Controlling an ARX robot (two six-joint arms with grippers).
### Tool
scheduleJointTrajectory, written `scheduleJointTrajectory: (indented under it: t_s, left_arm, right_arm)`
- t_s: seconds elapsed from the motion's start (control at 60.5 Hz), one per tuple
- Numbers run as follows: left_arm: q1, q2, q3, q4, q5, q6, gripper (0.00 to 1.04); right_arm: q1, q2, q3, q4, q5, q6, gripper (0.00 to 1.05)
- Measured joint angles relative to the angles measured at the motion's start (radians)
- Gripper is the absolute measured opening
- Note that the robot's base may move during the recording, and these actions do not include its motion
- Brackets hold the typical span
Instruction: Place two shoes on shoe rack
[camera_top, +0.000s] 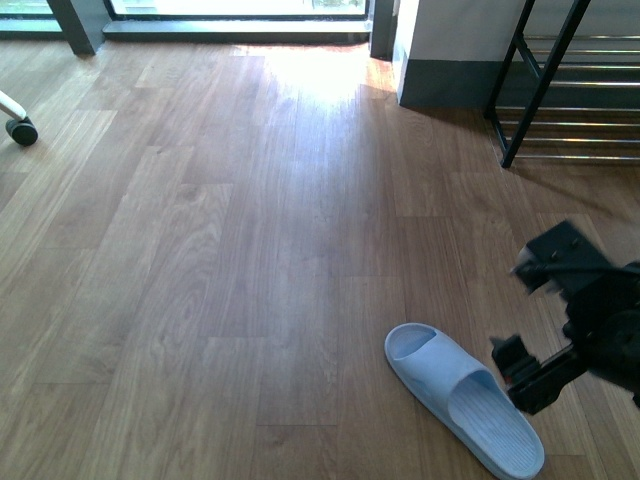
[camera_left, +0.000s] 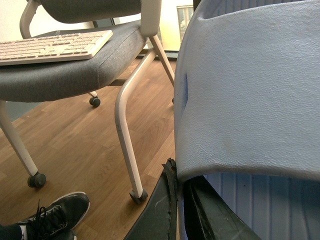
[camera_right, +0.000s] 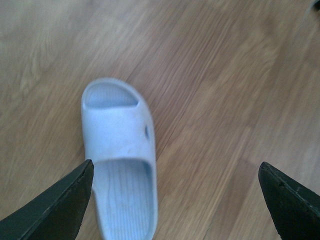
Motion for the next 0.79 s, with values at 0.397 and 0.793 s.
scheduleJointTrajectory:
  t_s: [0.397, 0.793]
  left_arm:
    - [0.0, 0.0, 0.0, 0.0, 0.0, 0.0, 0.02]
    - [0.0, 0.0, 0.0, 0.0, 0.0, 0.0, 0.02]
  right_arm:
    - [-0.01, 0.325, 0.263, -0.083, 0.008, -0.111, 0.96]
    - [-0.026, 0.479, 0.435, -0.131, 0.004, -0.155, 0.96]
